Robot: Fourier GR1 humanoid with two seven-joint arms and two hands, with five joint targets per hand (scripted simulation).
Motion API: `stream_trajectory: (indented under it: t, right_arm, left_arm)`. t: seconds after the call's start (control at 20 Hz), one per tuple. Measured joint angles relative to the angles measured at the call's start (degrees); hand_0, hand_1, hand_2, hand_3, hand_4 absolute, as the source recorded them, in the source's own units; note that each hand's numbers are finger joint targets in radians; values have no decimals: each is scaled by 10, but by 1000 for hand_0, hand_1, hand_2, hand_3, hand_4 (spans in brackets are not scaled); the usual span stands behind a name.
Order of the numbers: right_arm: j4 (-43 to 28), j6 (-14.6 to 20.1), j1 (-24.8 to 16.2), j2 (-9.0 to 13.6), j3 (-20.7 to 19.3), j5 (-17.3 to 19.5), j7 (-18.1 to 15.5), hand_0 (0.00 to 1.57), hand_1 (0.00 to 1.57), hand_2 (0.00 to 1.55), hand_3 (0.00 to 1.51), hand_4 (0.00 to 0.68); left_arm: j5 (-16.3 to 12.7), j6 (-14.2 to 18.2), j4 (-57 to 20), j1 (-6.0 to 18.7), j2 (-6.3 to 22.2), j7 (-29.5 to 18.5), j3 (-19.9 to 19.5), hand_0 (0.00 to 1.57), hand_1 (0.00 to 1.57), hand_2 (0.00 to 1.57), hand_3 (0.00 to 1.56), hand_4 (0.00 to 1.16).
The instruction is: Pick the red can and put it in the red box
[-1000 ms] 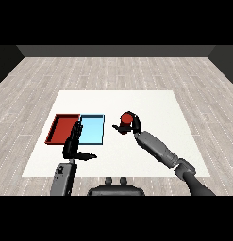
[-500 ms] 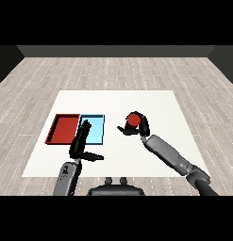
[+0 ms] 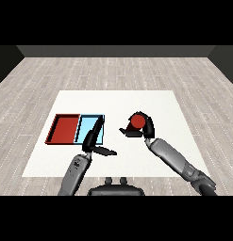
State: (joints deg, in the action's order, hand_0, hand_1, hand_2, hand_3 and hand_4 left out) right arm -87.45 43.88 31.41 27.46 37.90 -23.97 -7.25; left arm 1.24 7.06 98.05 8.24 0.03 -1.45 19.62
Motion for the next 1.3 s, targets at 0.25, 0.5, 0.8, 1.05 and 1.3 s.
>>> stream_trajectory:
  t: [0.25,0.5,0.8,1.05,1.3]
  right_arm:
    - [-16,-22,-9,-13,-22,48,16,1493,1493,1449,1382,562]
    - [-23,-38,-12,-45,-38,94,42,1476,1476,1432,1373,527]
    - [-51,-67,-25,-78,-61,159,84,1457,1457,1442,1386,551]
    - [-41,-106,-31,-118,-90,189,81,1472,1472,1436,1377,562]
    - [-50,-139,-31,-147,-118,215,100,1478,1478,1441,1375,567]
  left_arm:
    - [-16,27,-33,48,0,28,19,0,0,0,0,0]
    - [-41,34,-85,76,0,19,25,0,0,0,0,0]
    - [-53,42,-97,74,0,14,39,0,0,0,0,0]
    - [-73,59,-120,83,0,1,47,0,0,0,0,0]
    - [-88,46,-157,98,1,-6,30,0,0,0,0,0]
